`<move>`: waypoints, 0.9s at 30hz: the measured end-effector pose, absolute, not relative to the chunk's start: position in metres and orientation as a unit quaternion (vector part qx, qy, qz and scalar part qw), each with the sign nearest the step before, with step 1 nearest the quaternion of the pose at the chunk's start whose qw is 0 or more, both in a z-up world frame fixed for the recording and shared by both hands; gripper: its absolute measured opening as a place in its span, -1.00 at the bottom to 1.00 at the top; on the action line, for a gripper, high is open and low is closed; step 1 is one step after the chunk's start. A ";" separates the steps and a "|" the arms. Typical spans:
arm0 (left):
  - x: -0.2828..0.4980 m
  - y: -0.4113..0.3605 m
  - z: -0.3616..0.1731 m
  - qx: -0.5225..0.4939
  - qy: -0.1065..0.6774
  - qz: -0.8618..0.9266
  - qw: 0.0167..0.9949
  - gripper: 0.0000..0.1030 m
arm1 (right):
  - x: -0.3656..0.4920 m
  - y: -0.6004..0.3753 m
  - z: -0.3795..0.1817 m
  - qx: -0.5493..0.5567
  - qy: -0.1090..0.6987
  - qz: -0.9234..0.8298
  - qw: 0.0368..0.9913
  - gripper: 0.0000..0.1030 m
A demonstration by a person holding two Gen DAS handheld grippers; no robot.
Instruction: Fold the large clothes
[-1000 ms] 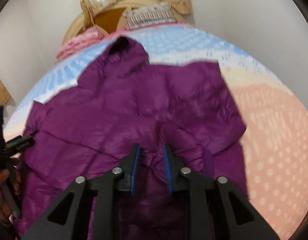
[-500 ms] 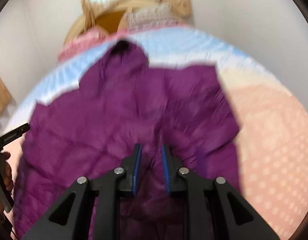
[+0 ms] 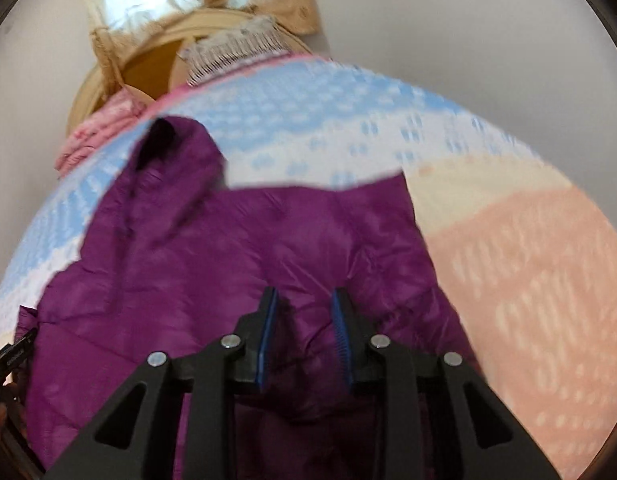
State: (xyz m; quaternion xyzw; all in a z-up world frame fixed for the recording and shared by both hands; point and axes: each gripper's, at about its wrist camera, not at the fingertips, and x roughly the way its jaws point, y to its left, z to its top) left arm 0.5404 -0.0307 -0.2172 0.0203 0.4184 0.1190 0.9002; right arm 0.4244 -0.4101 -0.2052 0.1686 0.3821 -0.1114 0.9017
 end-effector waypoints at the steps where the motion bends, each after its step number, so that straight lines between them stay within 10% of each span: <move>1: 0.541 -0.031 -0.218 0.021 0.419 0.120 0.900 0.81 | 0.424 -0.411 -0.207 0.171 0.379 -0.110 0.903 -0.40; 27: 0.546 -0.021 -0.227 -0.014 0.429 0.114 0.896 0.97 | 0.427 -0.397 -0.210 0.116 0.389 -0.139 0.903 -0.40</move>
